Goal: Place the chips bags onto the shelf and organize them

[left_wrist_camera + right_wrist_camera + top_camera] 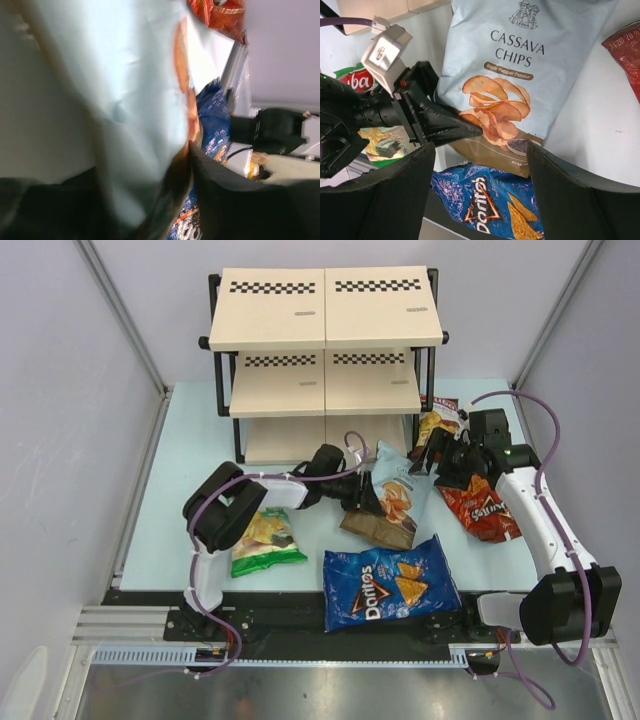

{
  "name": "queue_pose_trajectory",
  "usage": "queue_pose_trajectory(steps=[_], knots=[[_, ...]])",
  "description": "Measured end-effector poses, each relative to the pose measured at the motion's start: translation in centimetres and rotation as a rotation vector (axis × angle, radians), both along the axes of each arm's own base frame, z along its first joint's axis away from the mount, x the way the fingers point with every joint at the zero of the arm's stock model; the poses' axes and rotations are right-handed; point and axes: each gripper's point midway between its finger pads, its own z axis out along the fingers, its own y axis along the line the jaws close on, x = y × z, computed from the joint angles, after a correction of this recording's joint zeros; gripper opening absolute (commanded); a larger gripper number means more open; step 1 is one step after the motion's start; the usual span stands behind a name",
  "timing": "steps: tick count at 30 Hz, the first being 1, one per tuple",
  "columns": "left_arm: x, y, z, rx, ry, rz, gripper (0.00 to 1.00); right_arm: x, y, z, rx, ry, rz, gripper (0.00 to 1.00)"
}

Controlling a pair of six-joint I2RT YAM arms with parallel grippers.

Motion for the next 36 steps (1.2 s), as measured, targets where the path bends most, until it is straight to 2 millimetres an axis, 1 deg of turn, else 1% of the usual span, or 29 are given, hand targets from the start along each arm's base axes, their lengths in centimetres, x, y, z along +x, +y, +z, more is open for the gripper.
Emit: queue_pose_trajectory(steps=[1, 2, 5, 7, 8, 9, 12, 14, 18, 20, 22, 23, 25, 28, 30, 32, 36], knots=[[-0.2, 0.0, 0.0, 0.006, 0.006, -0.003, 0.26, 0.0, 0.0, 0.0, 0.0, 0.002, -0.003, 0.79], [-0.5, 0.1, -0.2, 0.021, 0.011, -0.009, 0.09, 0.0, 0.1, 0.0, 0.002, 0.003, -0.005, 0.79], [-0.8, 1.0, -0.1, 0.071, 0.015, 0.003, 0.03, 0.1, 0.3, 0.0, 0.007, 0.002, -0.008, 0.79], [-0.8, 1.6, 1.0, 0.098, -0.012, 0.014, 0.0, 0.1, 0.6, 0.1, 0.013, -0.001, -0.005, 0.79], [-0.8, 1.9, 1.6, 0.106, -0.025, 0.02, 0.0, 0.1, 0.7, 0.1, 0.014, -0.002, -0.003, 0.8], [-0.6, 2.3, 2.8, 0.118, -0.043, 0.026, 0.0, 0.1, 0.8, 0.1, 0.018, -0.004, -0.004, 0.8], [0.0, 2.8, 5.0, 0.126, -0.067, 0.04, 0.0, 0.2, 1.0, 0.1, 0.04, 0.0, -0.014, 0.8], [0.4, 3.7, 6.3, 0.131, -0.07, 0.061, 0.0, 0.4, 1.1, 0.3, 0.066, 0.001, -0.028, 0.79], [1.1, 6.5, 8.7, 0.124, -0.044, 0.146, 0.0, 1.0, 1.7, 1.2, 0.133, -0.011, -0.04, 0.75], [1.5, 8.1, 9.4, 0.134, -0.019, 0.203, 0.0, 1.2, 2.2, 1.3, 0.165, -0.002, -0.038, 0.75], [2.0, 8.9, 9.5, 0.149, -0.004, 0.246, 0.0, 1.1, 3.0, 0.9, 0.188, 0.028, -0.029, 0.78], [2.4, 9.1, 9.5, 0.162, 0.012, 0.281, 0.0, 0.9, 3.7, 0.5, 0.206, 0.065, -0.02, 0.79], [2.7, 9.2, 9.3, 0.166, 0.024, 0.316, 0.0, 0.4, 4.6, -0.2, 0.229, 0.118, -0.007, 0.8], [2.5, 9.4, 8.6, 0.18, 0.067, 0.409, 0.0, -0.8, 6.0, -0.8, 0.303, 0.232, 0.017, 0.81], [2.3, 9.5, 8.1, 0.2, 0.088, 0.456, 0.0, -1.7, 6.1, -1.1, 0.347, 0.314, 0.015, 0.82], [2.3, 9.1, 7.8, 0.22, 0.095, 0.502, 0.0, -2.4, 5.7, -1.3, 0.388, 0.389, -0.006, 0.82], [2.2, 8.3, 7.3, 0.254, 0.089, 0.584, 0.0, -3.5, 5.3, -0.6, 0.448, 0.49, -0.076, 0.84]])
